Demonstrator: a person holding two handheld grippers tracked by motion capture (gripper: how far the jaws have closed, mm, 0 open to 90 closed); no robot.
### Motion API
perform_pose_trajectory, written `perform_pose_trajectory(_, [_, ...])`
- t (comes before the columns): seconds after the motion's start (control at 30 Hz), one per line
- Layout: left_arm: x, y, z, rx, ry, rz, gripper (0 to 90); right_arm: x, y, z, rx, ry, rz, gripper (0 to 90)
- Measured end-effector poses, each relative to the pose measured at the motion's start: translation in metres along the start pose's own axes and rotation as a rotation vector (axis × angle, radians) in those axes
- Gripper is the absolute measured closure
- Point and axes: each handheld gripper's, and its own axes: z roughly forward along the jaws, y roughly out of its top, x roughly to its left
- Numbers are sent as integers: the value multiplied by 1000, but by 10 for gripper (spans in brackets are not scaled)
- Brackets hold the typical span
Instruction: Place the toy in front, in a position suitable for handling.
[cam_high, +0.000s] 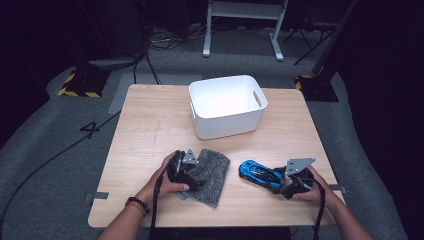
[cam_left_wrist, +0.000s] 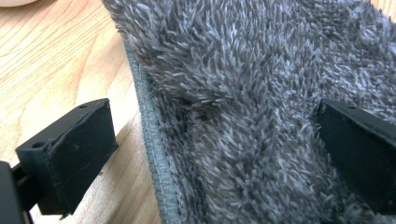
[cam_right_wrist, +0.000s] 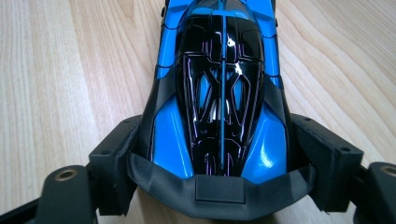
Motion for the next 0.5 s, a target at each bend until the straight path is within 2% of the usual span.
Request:
perform_pose_trajectory(0.13, [-2, 5, 3, 3, 7, -3, 18, 0, 8, 4, 15, -3, -19, 242])
perform_pose_trajectory(0.17, [-3, 6, 1, -1, 3, 1, 62, 1, 9, 6, 14, -1, -15, 243])
perform_pose_trajectory(0.23, [-4, 9, 0, -15, -16, -4, 261, 1, 11, 9, 5, 1, -28, 243])
perform_pose_trajectory(0.3, [-5, 10, 0, -24, -32, 5, 394, 3, 14, 11, 3, 11, -45, 243])
perform_pose_trajectory(0.33, [-6, 10, -1, -33, -35, 9, 394, 4, 14, 11, 3, 17, -52, 243])
perform_pose_trajectory(0.43, [-6, 11, -4, -60, -68, 8, 535, 7, 17, 12, 4, 33, -65, 243])
perform_pose_trajectory(0.5, [-7, 12, -7, -82, -85, 18, 572, 9, 19, 12, -8, 55, -68, 244])
